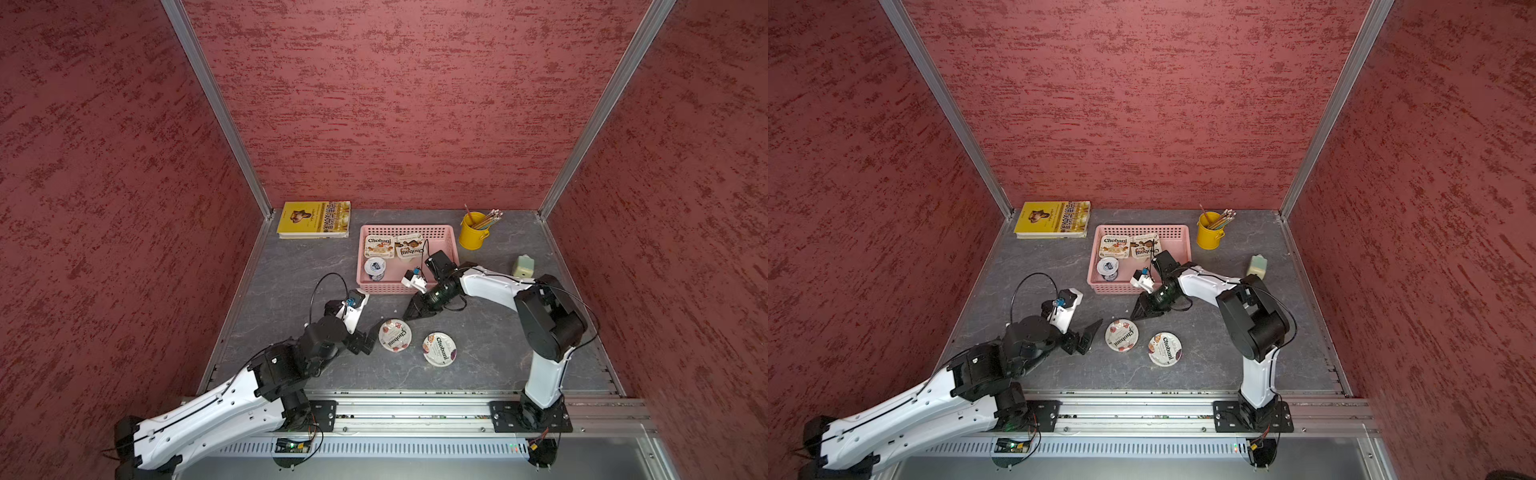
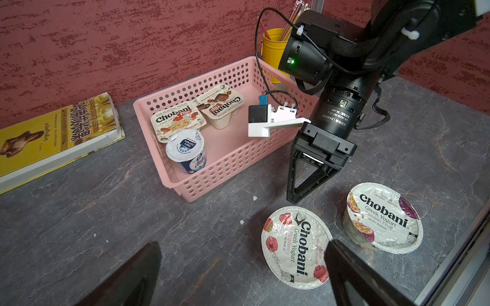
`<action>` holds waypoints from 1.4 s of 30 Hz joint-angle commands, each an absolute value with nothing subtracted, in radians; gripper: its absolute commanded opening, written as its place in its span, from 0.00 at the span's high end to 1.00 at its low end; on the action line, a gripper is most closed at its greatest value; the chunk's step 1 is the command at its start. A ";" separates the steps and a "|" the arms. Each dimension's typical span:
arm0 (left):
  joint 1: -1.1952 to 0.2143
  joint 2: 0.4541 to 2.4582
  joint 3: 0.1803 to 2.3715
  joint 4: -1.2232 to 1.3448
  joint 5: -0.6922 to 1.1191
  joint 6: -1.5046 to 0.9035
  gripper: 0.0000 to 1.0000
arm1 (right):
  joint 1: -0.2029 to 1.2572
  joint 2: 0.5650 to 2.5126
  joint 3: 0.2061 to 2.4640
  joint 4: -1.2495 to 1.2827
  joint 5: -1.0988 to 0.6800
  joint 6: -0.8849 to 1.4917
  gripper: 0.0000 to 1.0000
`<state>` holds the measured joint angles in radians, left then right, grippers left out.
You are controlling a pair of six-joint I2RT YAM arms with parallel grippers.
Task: Put the yogurt in the basket
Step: Pick up the yogurt from the center of the board.
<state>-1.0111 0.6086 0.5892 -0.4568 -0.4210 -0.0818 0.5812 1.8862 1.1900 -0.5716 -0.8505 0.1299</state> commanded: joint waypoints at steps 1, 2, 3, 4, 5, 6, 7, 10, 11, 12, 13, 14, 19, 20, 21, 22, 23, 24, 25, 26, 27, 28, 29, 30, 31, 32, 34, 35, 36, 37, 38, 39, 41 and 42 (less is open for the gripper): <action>-1.014 0.606 0.603 -0.469 -0.428 -0.096 0.00 | 0.593 1.905 1.190 -0.554 -0.861 0.114 0.73; -1.015 0.604 0.604 -0.470 -0.426 -0.095 0.00 | 0.595 1.906 1.190 -0.555 -0.863 0.114 0.73; -1.015 0.604 0.603 -0.472 -0.427 -0.096 0.00 | 0.596 1.907 1.190 -0.554 -0.865 0.112 0.73; -1.015 0.603 0.603 -0.472 -0.428 -0.095 0.00 | 0.599 1.908 1.191 -0.554 -0.867 0.113 0.73; -1.014 0.604 0.603 -0.472 -0.426 -0.096 0.00 | 0.601 1.906 1.190 -0.556 -0.866 0.111 0.73; -1.014 0.604 0.603 -0.472 -0.428 -0.096 0.00 | 0.602 1.904 1.190 -0.556 -0.866 0.112 0.73; -1.014 0.604 0.602 -0.472 -0.428 -0.095 0.00 | 0.603 1.904 1.190 -0.558 -0.867 0.112 0.73; -1.014 0.607 0.602 -0.470 -0.428 -0.095 0.00 | 0.606 1.904 1.190 -0.558 -0.867 0.112 0.73; -1.013 0.607 0.602 -0.471 -0.428 -0.095 0.00 | 0.606 1.905 1.191 -0.558 -0.867 0.110 0.74; -1.014 0.609 0.601 -0.471 -0.428 -0.095 0.00 | 0.607 1.905 1.190 -0.558 -0.868 0.111 0.74; -1.013 0.609 0.601 -0.471 -0.428 -0.096 0.00 | 0.608 1.906 1.191 -0.558 -0.868 0.110 0.74; -1.014 0.609 0.601 -0.470 -0.428 -0.095 0.00 | 0.609 1.906 1.189 -0.560 -0.868 0.111 0.74; -1.014 0.610 0.600 -0.468 -0.428 -0.094 0.00 | 0.611 1.910 1.190 -0.560 -0.871 0.108 0.77; -1.014 0.611 0.600 -0.466 -0.429 -0.094 0.00 | 0.612 1.909 1.190 -0.561 -0.871 0.109 0.78; -1.014 0.610 0.600 -0.467 -0.428 -0.094 0.00 | 0.611 1.910 1.190 -0.560 -0.871 0.110 0.79; -1.013 0.612 0.600 -0.465 -0.429 -0.094 0.00 | 0.612 1.909 1.191 -0.560 -0.871 0.107 0.80; -1.014 0.613 0.601 -0.465 -0.429 -0.094 0.00 | 0.612 1.911 1.190 -0.560 -0.873 0.109 0.80; -1.014 0.614 0.600 -0.465 -0.428 -0.092 0.00 | 0.613 1.911 1.190 -0.560 -0.873 0.108 0.81; -1.014 0.615 0.600 -0.463 -0.428 -0.093 0.00 | 0.613 1.910 1.190 -0.561 -0.872 0.109 0.82; -1.014 0.616 0.600 -0.463 -0.428 -0.092 0.00 | 0.614 1.910 1.191 -0.561 -0.874 0.109 0.82; -1.013 0.617 0.601 -0.462 -0.428 -0.092 0.00 | 0.614 1.910 1.190 -0.562 -0.874 0.109 0.83; -1.015 0.617 0.600 -0.461 -0.428 -0.092 0.00 | 0.614 1.911 1.190 -0.562 -0.874 0.109 0.83; -1.014 0.618 0.600 -0.460 -0.428 -0.092 0.00 | 0.613 1.910 1.191 -0.562 -0.876 0.109 0.84; -1.013 0.620 0.600 -0.460 -0.429 -0.092 0.00 | 0.615 1.910 1.192 -0.564 -0.876 0.109 0.84; -1.014 0.620 0.600 -0.460 -0.427 -0.092 0.00 | 0.615 1.910 1.192 -0.563 -0.877 0.108 0.85; -1.015 0.621 0.600 -0.460 -0.427 -0.092 0.00 | 0.615 1.910 1.192 -0.564 -0.877 0.109 0.85; -1.014 0.624 0.600 -0.460 -0.426 -0.092 0.00 | 0.614 1.910 1.192 -0.564 -0.880 0.110 0.87; -1.014 0.626 0.599 -0.458 -0.426 -0.092 0.00 | 0.614 1.910 1.192 -0.565 -0.882 0.109 0.88; -1.014 0.625 0.598 -0.458 -0.426 -0.092 0.00 | 0.615 1.909 1.193 -0.565 -0.883 0.109 0.90; -1.014 0.627 0.599 -0.458 -0.427 -0.091 0.00 | 0.617 1.910 1.193 -0.565 -0.884 0.108 0.92; -1.014 0.627 0.598 -0.458 -0.426 -0.092 0.00 | 0.617 1.910 1.194 -0.565 -0.885 0.109 0.95; -1.014 0.627 0.598 -0.458 -0.427 -0.092 0.00 | 0.617 1.908 1.193 -0.565 -0.885 0.109 0.97; -1.014 0.626 0.599 -0.460 -0.427 -0.092 0.00 | 0.617 1.909 1.194 -0.566 -0.887 0.108 1.00; -1.014 0.626 0.599 -0.460 -0.426 -0.092 0.00 | 0.617 1.908 1.193 -0.566 -0.887 0.109 1.00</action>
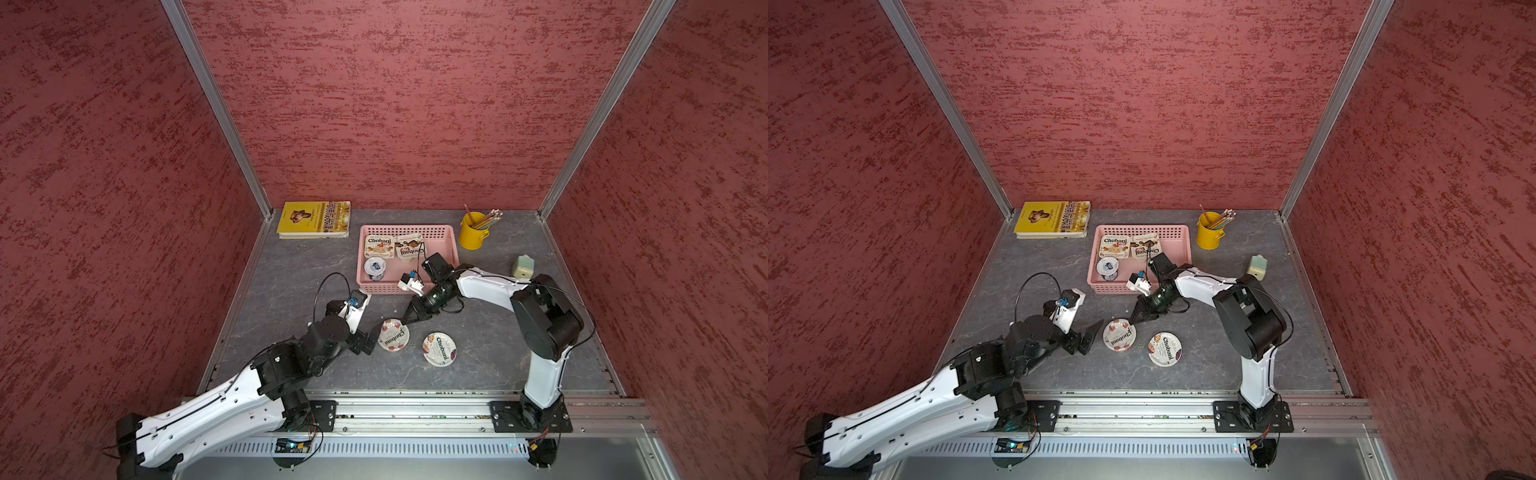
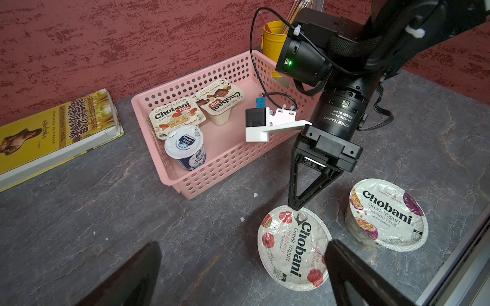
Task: Put the yogurt in the basket
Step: Pick up the yogurt from the center of the board, then place the yogurt in the basket.
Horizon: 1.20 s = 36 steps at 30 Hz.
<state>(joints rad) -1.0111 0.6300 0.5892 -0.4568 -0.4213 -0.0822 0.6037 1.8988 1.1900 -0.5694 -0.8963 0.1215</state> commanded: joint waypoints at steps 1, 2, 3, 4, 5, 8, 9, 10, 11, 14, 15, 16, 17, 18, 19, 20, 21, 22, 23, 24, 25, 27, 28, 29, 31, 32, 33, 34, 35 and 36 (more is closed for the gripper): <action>-1.013 0.624 0.598 -0.461 -0.426 -0.092 0.00 | 0.618 1.908 1.193 -0.566 -0.887 0.109 1.00; -1.014 0.623 0.598 -0.464 -0.427 -0.093 0.00 | 0.617 1.907 1.193 -0.566 -0.888 0.109 1.00; -1.014 0.621 0.598 -0.465 -0.429 -0.093 0.00 | 0.618 1.907 1.193 -0.567 -0.888 0.109 1.00; -1.013 0.619 0.599 -0.467 -0.428 -0.093 0.00 | 0.618 1.907 1.193 -0.567 -0.888 0.109 1.00; -1.014 0.617 0.598 -0.468 -0.428 -0.094 0.00 | 0.618 1.905 1.193 -0.566 -0.889 0.109 1.00; -1.014 0.609 0.598 -0.473 -0.432 -0.096 0.00 | 0.618 1.893 1.193 -0.564 -0.887 0.115 1.00; -1.013 0.604 0.598 -0.474 -0.433 -0.097 0.00 | 0.618 1.886 1.195 -0.562 -0.888 0.119 1.00; -1.014 0.603 0.599 -0.475 -0.433 -0.095 0.00 | 0.618 1.878 1.196 -0.561 -0.887 0.124 1.00; -1.015 0.600 0.598 -0.477 -0.433 -0.095 0.00 | 0.617 1.866 1.199 -0.562 -0.887 0.127 1.00; -1.015 0.594 0.594 -0.475 -0.433 -0.094 0.00 | 0.615 1.825 1.221 -0.576 -0.867 0.145 1.00; -1.015 0.594 0.594 -0.473 -0.433 -0.094 0.00 | 0.611 1.811 1.230 -0.584 -0.855 0.150 1.00; -1.015 0.592 0.592 -0.472 -0.432 -0.092 0.00 | 0.606 1.794 1.241 -0.589 -0.845 0.161 1.00; -1.015 0.592 0.591 -0.468 -0.428 -0.090 0.00 | 0.599 1.777 1.252 -0.590 -0.838 0.173 1.00; -1.015 0.591 0.590 -0.465 -0.427 -0.087 0.00 | 0.589 1.762 1.263 -0.590 -0.833 0.183 1.00; -1.015 0.591 0.590 -0.461 -0.424 -0.085 0.00 | 0.578 1.748 1.275 -0.592 -0.828 0.193 1.00; -1.015 0.591 0.588 -0.455 -0.421 -0.080 0.00 | 0.569 1.733 1.288 -0.596 -0.827 0.198 1.00; -1.015 0.591 0.588 -0.451 -0.420 -0.074 0.00 | 0.563 1.723 1.301 -0.597 -0.825 0.203 1.00; -1.015 0.591 0.586 -0.448 -0.417 -0.069 0.00 | 0.555 1.716 1.315 -0.600 -0.825 0.210 1.00; -1.015 0.591 0.587 -0.444 -0.419 -0.064 0.00 | 0.546 1.710 1.328 -0.602 -0.833 0.213 1.00; -1.015 0.592 0.589 -0.443 -0.417 -0.061 0.00 | 0.542 1.707 1.338 -0.602 -0.838 0.221 1.00; -1.015 0.593 0.592 -0.441 -0.417 -0.056 0.00 | 0.536 1.703 1.350 -0.601 -0.843 0.226 1.00; -1.015 0.595 0.596 -0.443 -0.418 -0.051 0.00 | 0.529 1.701 1.368 -0.601 -0.850 0.238 1.00; -1.015 0.595 0.596 -0.442 -0.417 -0.051 0.00 | 0.526 1.701 1.376 -0.599 -0.851 0.245 1.00; -1.015 0.595 0.596 -0.443 -0.418 -0.049 0.00 | 0.519 1.702 1.385 -0.596 -0.851 0.254 1.00; -1.015 0.595 0.596 -0.442 -0.416 -0.050 0.00 | 0.506 1.701 1.391 -0.575 -0.850 0.278 1.00; -1.015 0.594 0.595 -0.441 -0.414 -0.049 0.00 | 0.495 1.704 1.394 -0.560 -0.849 0.295 1.00; -1.015 0.592 0.595 -0.438 -0.413 -0.050 0.00 | 0.484 1.709 1.397 -0.545 -0.851 0.311 1.00; -1.015 0.592 0.591 -0.434 -0.410 -0.050 0.00 | 0.471 1.715 1.400 -0.523 -0.855 0.329 1.00; -1.015 0.592 0.589 -0.429 -0.407 -0.051 0.00 | 0.456 1.722 1.401 -0.494 -0.860 0.355 1.00; -1.015 0.594 0.587 -0.426 -0.405 -0.048 0.01 | 0.442 1.729 1.401 -0.467 -0.866 0.379 1.00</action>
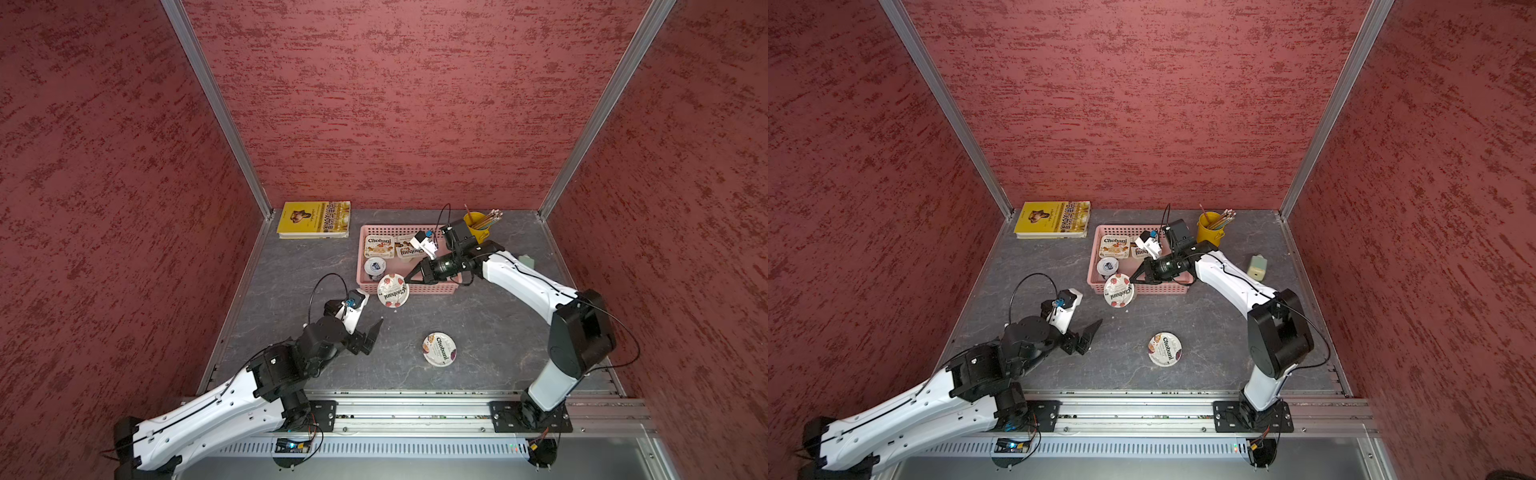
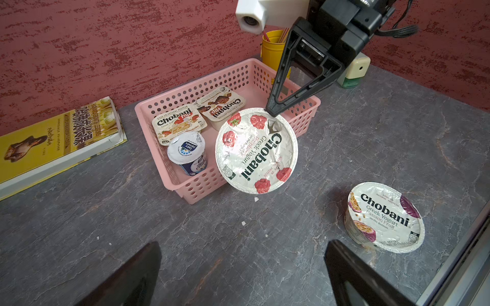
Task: Put the yogurt in the basket
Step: Place the yogurt in the basket.
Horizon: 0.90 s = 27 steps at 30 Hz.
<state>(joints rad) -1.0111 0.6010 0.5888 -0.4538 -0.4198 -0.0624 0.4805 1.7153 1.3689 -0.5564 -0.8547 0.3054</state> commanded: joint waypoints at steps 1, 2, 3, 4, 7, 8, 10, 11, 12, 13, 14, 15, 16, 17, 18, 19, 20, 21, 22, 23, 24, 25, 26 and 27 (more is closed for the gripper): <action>-1.015 0.595 0.586 -0.422 -0.401 -0.049 0.00 | 0.429 1.738 1.401 -0.429 -0.881 0.406 1.00; -1.015 0.596 0.585 -0.418 -0.399 -0.048 0.00 | 0.419 1.750 1.403 -0.394 -0.896 0.432 1.00; -1.015 0.598 0.584 -0.418 -0.397 -0.046 0.00 | 0.411 1.761 1.406 -0.367 -0.905 0.452 1.00; -1.015 0.601 0.585 -0.415 -0.396 -0.045 0.00 | 0.405 1.773 1.410 -0.339 -0.913 0.473 1.00; -1.015 0.610 0.587 -0.410 -0.395 -0.039 0.00 | 0.395 1.816 1.423 -0.267 -0.932 0.526 1.00; -1.014 0.611 0.588 -0.407 -0.394 -0.038 0.00 | 0.392 1.830 1.430 -0.253 -0.934 0.538 1.00; -1.014 0.618 0.589 -0.402 -0.394 -0.033 0.00 | 0.387 1.863 1.441 -0.223 -0.932 0.562 1.00; -1.014 0.620 0.589 -0.401 -0.395 -0.032 0.00 | 0.384 1.878 1.446 -0.211 -0.931 0.572 1.00; -1.014 0.623 0.590 -0.399 -0.396 -0.031 0.00 | 0.380 1.893 1.449 -0.193 -0.927 0.586 1.00; -1.013 0.627 0.591 -0.399 -0.396 -0.029 0.00 | 0.376 1.907 1.452 -0.178 -0.924 0.598 1.00; -1.014 0.628 0.591 -0.399 -0.395 -0.029 0.00 | 0.374 1.919 1.455 -0.170 -0.919 0.604 1.00; -1.012 0.630 0.591 -0.397 -0.394 -0.027 0.00 | 0.368 1.930 1.458 -0.162 -0.912 0.610 1.00; -1.011 0.632 0.592 -0.394 -0.395 -0.025 0.00 | 0.365 1.937 1.462 -0.160 -0.902 0.611 1.00; -1.011 0.633 0.592 -0.396 -0.395 -0.025 0.00 | 0.362 1.945 1.464 -0.160 -0.895 0.612 1.00; -1.011 0.634 0.591 -0.395 -0.395 -0.025 0.00 | 0.360 1.950 1.467 -0.160 -0.890 0.611 1.00; -1.012 0.636 0.591 -0.395 -0.396 -0.023 0.00 | 0.357 1.955 1.468 -0.159 -0.886 0.609 1.00; -1.010 0.637 0.591 -0.394 -0.396 -0.023 0.00 | 0.354 1.958 1.467 -0.158 -0.881 0.609 1.00; -1.009 0.637 0.591 -0.395 -0.396 -0.020 0.00 | 0.351 1.960 1.466 -0.162 -0.875 0.605 1.00; -1.008 0.637 0.590 -0.396 -0.396 -0.021 0.00 | 0.349 1.961 1.465 -0.164 -0.869 0.602 1.00; -1.006 0.638 0.589 -0.396 -0.393 -0.020 0.00 | 0.348 1.962 1.461 -0.166 -0.865 0.599 1.00; -1.005 0.637 0.589 -0.394 -0.391 -0.021 0.00 | 0.346 1.965 1.455 -0.166 -0.862 0.597 1.00; -1.003 0.637 0.588 -0.395 -0.390 -0.020 0.00 | 0.344 1.966 1.449 -0.166 -0.858 0.595 1.00; -1.002 0.636 0.588 -0.394 -0.390 -0.020 0.00 | 0.341 1.968 1.443 -0.166 -0.855 0.592 1.00; -1.002 0.636 0.588 -0.395 -0.387 -0.021 0.00 | 0.341 1.969 1.435 -0.166 -0.852 0.588 1.00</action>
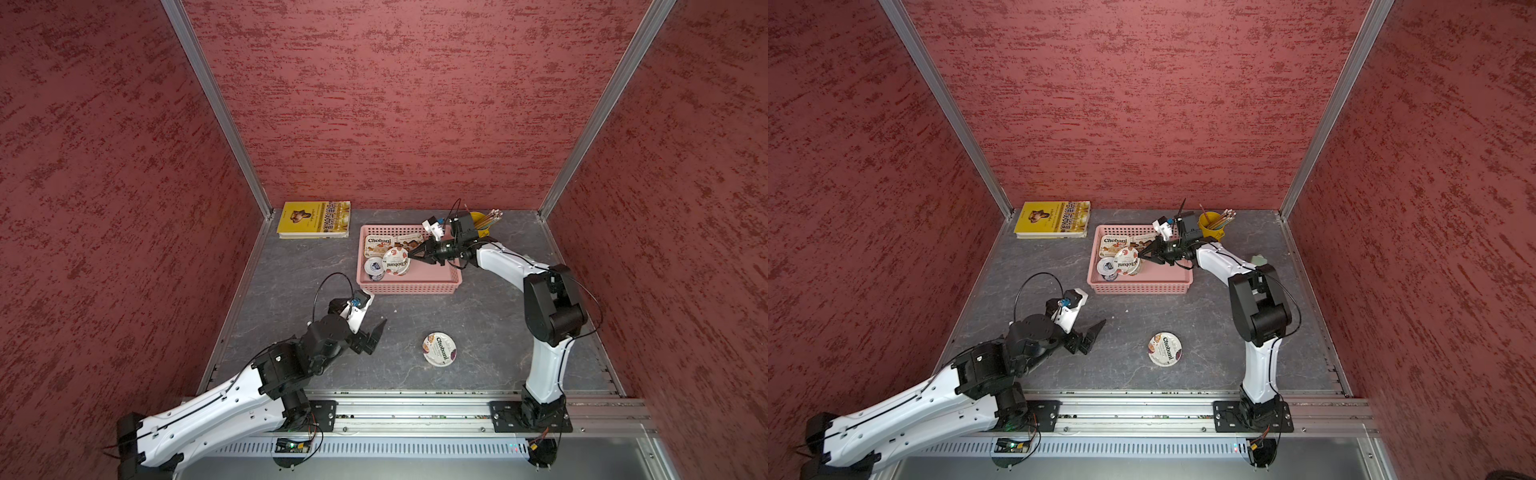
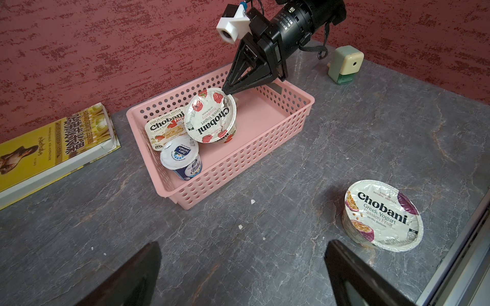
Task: Put the yogurt in the basket
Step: Place the yogurt in the basket.
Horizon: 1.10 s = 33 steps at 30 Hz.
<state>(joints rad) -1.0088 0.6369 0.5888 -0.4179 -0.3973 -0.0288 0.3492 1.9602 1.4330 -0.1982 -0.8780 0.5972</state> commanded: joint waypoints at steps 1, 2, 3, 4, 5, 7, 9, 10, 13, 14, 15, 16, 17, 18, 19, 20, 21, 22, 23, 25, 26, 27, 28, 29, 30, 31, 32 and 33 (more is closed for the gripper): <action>-1.001 0.637 0.586 -0.395 -0.387 -0.020 0.00 | 0.338 1.969 1.427 -0.164 -0.846 0.586 1.00; -0.999 0.638 0.586 -0.394 -0.387 -0.020 0.00 | 0.336 1.970 1.420 -0.162 -0.843 0.585 1.00; -1.000 0.638 0.585 -0.393 -0.386 -0.022 0.00 | 0.333 1.972 1.412 -0.157 -0.839 0.583 1.00; -0.998 0.638 0.585 -0.392 -0.384 -0.023 0.00 | 0.330 1.977 1.406 -0.152 -0.838 0.586 1.00; -0.998 0.639 0.584 -0.391 -0.383 -0.022 0.01 | 0.331 1.983 1.403 -0.148 -0.838 0.587 1.00; -0.998 0.641 0.583 -0.390 -0.379 -0.024 0.00 | 0.328 1.995 1.398 -0.139 -0.839 0.590 1.00; -0.997 0.644 0.583 -0.389 -0.379 -0.025 0.00 | 0.328 2.004 1.393 -0.128 -0.841 0.595 1.00; -0.997 0.645 0.584 -0.387 -0.379 -0.024 0.00 | 0.328 2.009 1.391 -0.122 -0.841 0.597 1.00; -0.997 0.644 0.582 -0.387 -0.378 -0.025 0.00 | 0.328 2.017 1.379 -0.105 -0.841 0.605 1.00; -0.996 0.644 0.582 -0.386 -0.377 -0.024 0.00 | 0.327 2.018 1.375 -0.101 -0.839 0.607 1.00; -0.996 0.644 0.582 -0.386 -0.377 -0.023 0.00 | 0.328 2.020 1.371 -0.097 -0.839 0.608 1.00; -0.996 0.644 0.582 -0.387 -0.377 -0.023 0.00 | 0.328 2.023 1.367 -0.094 -0.839 0.608 1.00; -0.996 0.644 0.584 -0.387 -0.377 -0.023 0.00 | 0.328 2.026 1.364 -0.092 -0.838 0.609 1.00; -0.995 0.644 0.583 -0.387 -0.377 -0.023 0.00 | 0.326 2.029 1.361 -0.091 -0.838 0.608 1.00; -0.996 0.643 0.582 -0.388 -0.377 -0.024 0.00 | 0.328 2.033 1.358 -0.089 -0.835 0.608 1.00; -0.995 0.642 0.582 -0.388 -0.374 -0.025 0.00 | 0.328 2.037 1.357 -0.090 -0.833 0.606 1.00; -0.994 0.640 0.581 -0.389 -0.374 -0.026 0.00 | 0.326 2.041 1.356 -0.091 -0.832 0.606 1.00; -0.994 0.639 0.580 -0.391 -0.374 -0.026 0.00 | 0.326 2.043 1.356 -0.091 -0.829 0.604 1.00; -0.995 0.638 0.578 -0.391 -0.374 -0.027 0.00 | 0.326 2.046 1.355 -0.091 -0.824 0.604 1.00; -0.994 0.636 0.577 -0.391 -0.375 -0.028 0.00 | 0.325 2.051 1.355 -0.092 -0.819 0.601 1.00; -0.993 0.637 0.575 -0.391 -0.375 -0.027 0.00 | 0.326 2.052 1.355 -0.094 -0.816 0.600 1.00; -0.993 0.636 0.577 -0.391 -0.374 -0.027 0.00 | 0.326 2.054 1.355 -0.099 -0.813 0.596 1.00; -0.993 0.635 0.576 -0.391 -0.376 -0.026 0.00 | 0.326 2.054 1.355 -0.104 -0.809 0.593 1.00; -0.993 0.636 0.575 -0.391 -0.376 -0.026 0.00 | 0.326 2.054 1.355 -0.110 -0.804 0.587 1.00; -0.994 0.636 0.577 -0.389 -0.374 -0.027 0.00 | 0.327 2.054 1.355 -0.118 -0.800 0.581 1.00; -0.993 0.637 0.576 -0.388 -0.374 -0.027 0.00 | 0.326 2.053 1.355 -0.126 -0.797 0.576 1.00; -0.993 0.638 0.574 -0.389 -0.375 -0.026 0.00 | 0.327 2.052 1.354 -0.135 -0.792 0.569 1.00; -0.993 0.638 0.575 -0.388 -0.374 -0.027 0.00 | 0.327 2.052 1.355 -0.147 -0.786 0.562 1.00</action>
<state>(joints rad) -0.9977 0.6464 0.5854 -0.4030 -0.3828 -0.0288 0.3344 2.0426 1.3640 -0.1249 -0.8211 0.5926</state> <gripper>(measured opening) 0.994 0.043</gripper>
